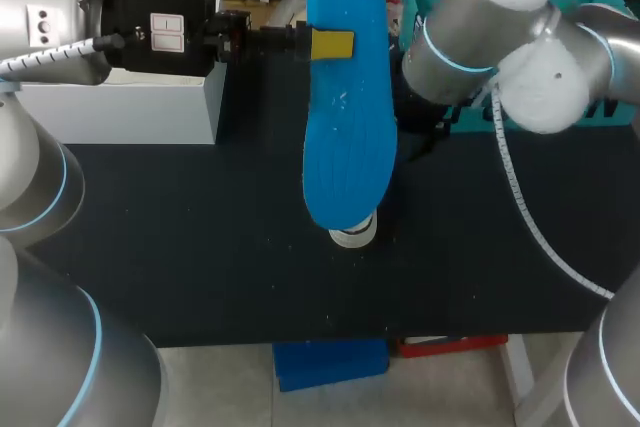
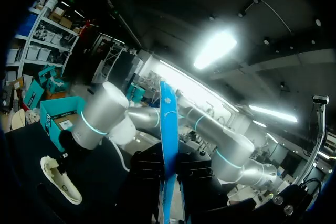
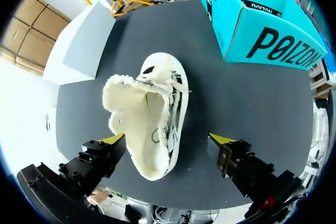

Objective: Take the shoe out of the shoebox, open the shoe tongue, remove and reinsert the insole, then place the shoe into the shoebox

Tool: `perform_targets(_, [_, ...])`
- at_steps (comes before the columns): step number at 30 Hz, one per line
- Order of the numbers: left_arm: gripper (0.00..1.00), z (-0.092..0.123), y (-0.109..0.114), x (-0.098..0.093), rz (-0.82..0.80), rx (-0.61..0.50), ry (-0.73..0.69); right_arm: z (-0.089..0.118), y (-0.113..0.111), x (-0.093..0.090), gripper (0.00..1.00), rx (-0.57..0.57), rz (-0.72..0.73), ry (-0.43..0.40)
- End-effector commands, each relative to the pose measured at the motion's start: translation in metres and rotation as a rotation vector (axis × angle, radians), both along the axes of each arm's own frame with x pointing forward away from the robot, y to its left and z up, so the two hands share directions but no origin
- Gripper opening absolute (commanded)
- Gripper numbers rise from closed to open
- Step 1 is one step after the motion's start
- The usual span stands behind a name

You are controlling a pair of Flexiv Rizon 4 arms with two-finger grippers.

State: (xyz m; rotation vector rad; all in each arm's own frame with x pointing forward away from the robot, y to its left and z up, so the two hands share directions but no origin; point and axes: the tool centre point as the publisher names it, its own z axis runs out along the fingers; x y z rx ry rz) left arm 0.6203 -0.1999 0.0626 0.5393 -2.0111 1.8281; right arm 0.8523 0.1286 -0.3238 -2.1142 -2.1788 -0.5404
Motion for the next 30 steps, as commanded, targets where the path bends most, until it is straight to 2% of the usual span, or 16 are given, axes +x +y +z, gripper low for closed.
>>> perform_targets(1, [0.0, 0.001, -0.002, 0.0, 0.002, 0.004, 0.002, -0.003, -0.008, -0.002, 1.0, 0.26, 0.063, -0.004])
perform_targets(4, [0.0, 0.001, -0.002, 0.0, 0.002, 0.004, 0.002, -0.003, -0.008, -0.002, 1.0, 0.26, 0.063, -0.004])
perform_targets(7, [0.0, 0.001, -0.002, 0.0, 0.002, 0.004, 0.002, 0.007, -0.015, -0.009, 1.0, 0.395, 0.013, 0.011])
perform_targets(11, [0.0, 0.001, -0.002, 0.0, 0.002, 0.004, 0.002, 0.031, -0.017, -0.007, 1.0, 0.54, 0.003, 0.028])
perform_targets(13, [0.0, 0.001, -0.002, 0.0, 0.002, 0.004, 0.002, 0.04, -0.016, -0.005, 1.0, 0.558, 0.0, 0.049])
perform_targets(18, [0.0, 0.001, -0.002, 0.0, 0.002, 0.004, 0.002, 0.059, -0.011, -0.002, 1.0, 0.628, 0.014, 0.036])
perform_targets(22, [0.0, 0.001, -0.002, 0.0, 0.002, 0.004, 0.002, 0.068, -0.008, 0.0, 1.0, 0.719, 0.009, 0.025])
perform_targets(24, [0.0, 0.001, -0.002, 0.0, 0.002, 0.004, 0.002, 0.07, -0.008, 0.001, 1.0, 0.718, 0.005, 0.028])
perform_targets(30, [0.0, 0.001, -0.002, 0.0, 0.002, 0.004, 0.002, 0.077, -0.004, 0.001, 1.0, 0.818, -0.019, 0.043])
